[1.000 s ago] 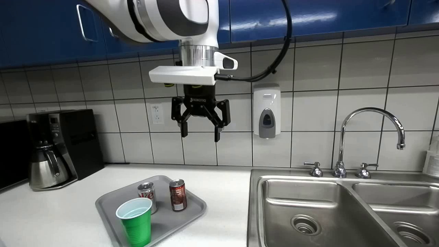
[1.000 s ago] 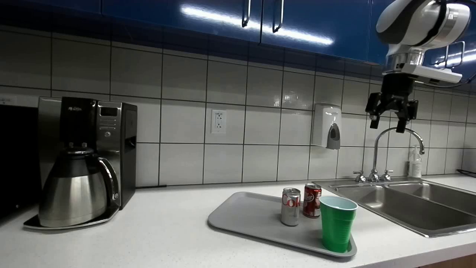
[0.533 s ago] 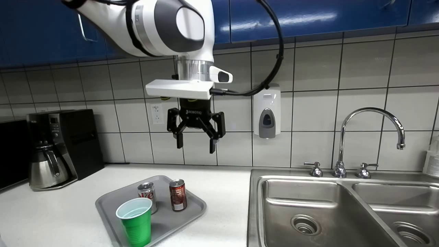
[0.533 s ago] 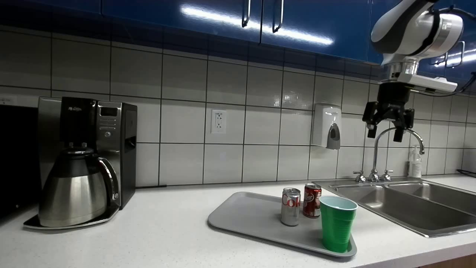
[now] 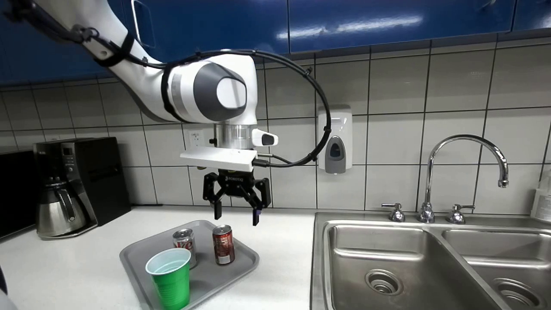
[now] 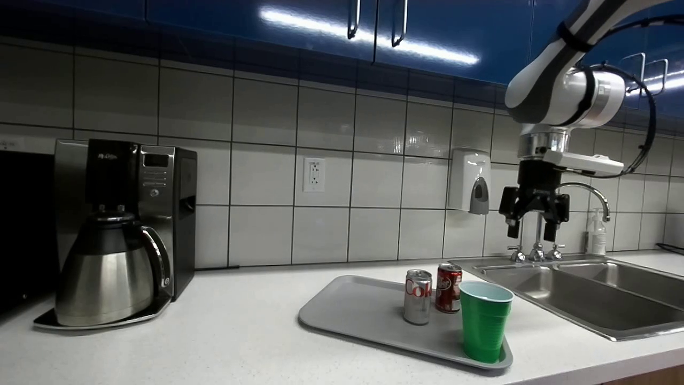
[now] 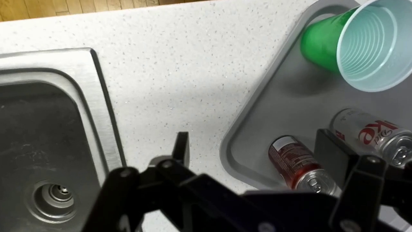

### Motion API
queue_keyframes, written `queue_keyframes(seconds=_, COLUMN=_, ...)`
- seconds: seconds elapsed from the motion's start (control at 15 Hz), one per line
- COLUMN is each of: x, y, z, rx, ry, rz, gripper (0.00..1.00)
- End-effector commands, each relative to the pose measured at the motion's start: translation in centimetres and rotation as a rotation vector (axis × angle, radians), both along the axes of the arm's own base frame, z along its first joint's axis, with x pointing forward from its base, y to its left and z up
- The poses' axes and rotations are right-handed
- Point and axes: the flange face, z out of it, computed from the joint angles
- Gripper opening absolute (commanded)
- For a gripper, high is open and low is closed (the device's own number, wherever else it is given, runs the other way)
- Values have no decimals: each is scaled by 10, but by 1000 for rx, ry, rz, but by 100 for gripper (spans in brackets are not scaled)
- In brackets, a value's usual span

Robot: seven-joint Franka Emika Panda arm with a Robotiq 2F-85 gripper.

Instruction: Take the two metal cans off of the tray

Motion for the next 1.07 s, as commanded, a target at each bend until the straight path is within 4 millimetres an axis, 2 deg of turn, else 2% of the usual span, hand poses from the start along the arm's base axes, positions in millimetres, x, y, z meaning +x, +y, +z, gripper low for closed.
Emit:
queue_keyframes(seconds=0.0, x=25, y=24, z=-15, rx=7, ry=-7, rz=1, gripper=100)
queue_keyframes(seconds=0.47, x=72, y=65, z=-32, rx=1, ry=-11, rz=39, gripper=100)
queue_keyframes(seconds=1.0, x=121, y=89, z=-67, rx=-19, ry=32, rz=69, gripper=100)
